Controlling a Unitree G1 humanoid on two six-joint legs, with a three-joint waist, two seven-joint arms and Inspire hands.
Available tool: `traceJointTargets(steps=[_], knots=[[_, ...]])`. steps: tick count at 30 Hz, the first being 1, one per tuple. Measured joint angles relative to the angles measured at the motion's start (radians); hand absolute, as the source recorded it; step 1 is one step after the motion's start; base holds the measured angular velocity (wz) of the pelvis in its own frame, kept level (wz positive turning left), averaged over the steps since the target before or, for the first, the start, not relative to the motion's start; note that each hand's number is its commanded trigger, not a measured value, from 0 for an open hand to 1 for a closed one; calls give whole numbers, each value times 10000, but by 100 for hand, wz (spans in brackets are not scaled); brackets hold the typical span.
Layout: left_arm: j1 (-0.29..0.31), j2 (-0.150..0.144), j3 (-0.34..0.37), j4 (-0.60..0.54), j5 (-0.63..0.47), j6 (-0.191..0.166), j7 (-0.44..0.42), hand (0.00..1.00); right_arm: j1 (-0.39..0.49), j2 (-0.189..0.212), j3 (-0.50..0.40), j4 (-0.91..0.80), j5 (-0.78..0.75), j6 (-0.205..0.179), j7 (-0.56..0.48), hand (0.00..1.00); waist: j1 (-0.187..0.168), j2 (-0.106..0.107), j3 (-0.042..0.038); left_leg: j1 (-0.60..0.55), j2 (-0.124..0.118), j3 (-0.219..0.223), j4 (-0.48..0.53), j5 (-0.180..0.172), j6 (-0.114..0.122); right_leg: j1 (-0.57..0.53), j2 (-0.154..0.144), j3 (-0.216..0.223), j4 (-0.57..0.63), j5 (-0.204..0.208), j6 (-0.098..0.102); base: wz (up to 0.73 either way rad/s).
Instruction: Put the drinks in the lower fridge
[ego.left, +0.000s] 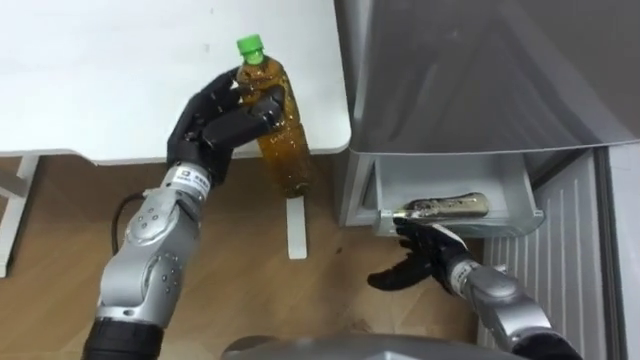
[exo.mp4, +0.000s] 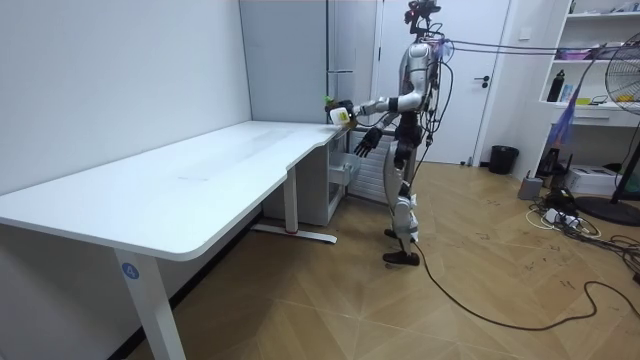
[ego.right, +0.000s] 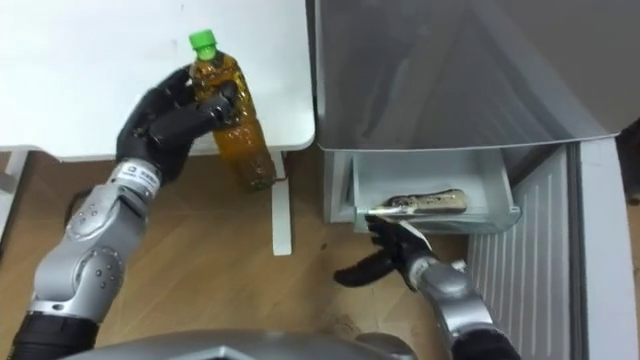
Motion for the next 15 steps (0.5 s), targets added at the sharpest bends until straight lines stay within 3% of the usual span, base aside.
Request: traceJointTargets(steps=[8,11,15], knots=[[92,-12,-257,171,34,1,-794,100,7,0,414,-1470,214,30,1018,0,12,45,27,-36,-59,-233,40,3,-1,67,-79,-234,26,-58,11,8],[92,-42,-272,171,98,1,-1104,100,-3,-27,410,-1541,898,59,1520,0,19,-16,0,-67,-117,-362,43,8,9,71,-129,-303,38,-82,50,9],[96,130,-449,179,235,1,-1274,100,11,-153,651,-1728,2221,181,1981,0,22,-146,47,-94,-135,-509,41,9,11,117,-159,-483,34,-90,64,9]])
